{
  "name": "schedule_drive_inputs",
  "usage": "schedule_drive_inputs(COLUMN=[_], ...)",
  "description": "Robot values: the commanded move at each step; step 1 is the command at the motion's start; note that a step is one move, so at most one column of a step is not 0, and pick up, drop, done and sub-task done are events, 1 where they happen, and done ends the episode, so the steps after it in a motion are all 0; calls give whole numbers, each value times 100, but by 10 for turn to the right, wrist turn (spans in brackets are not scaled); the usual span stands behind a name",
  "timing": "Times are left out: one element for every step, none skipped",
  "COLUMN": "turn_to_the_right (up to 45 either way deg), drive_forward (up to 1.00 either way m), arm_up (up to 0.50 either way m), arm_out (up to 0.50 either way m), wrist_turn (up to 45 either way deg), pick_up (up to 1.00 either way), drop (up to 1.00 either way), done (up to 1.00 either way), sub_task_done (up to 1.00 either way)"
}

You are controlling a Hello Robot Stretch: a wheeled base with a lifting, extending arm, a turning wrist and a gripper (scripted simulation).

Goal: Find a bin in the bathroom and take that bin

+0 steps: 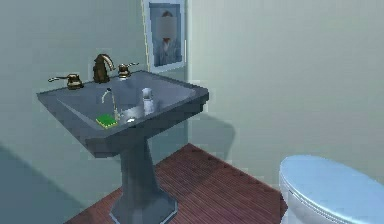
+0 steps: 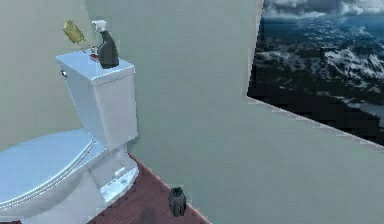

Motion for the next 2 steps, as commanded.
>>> schedule_drive_inputs(turn_to_the_right=[0, 0], drive_forward=[0, 0], arm_up=[24, 0], arm_out=[0, 50], wrist_turn=[0, 0], pick_up=[0, 0], drop=[0, 0], done=[0, 0], sub_task_done=[0, 0])
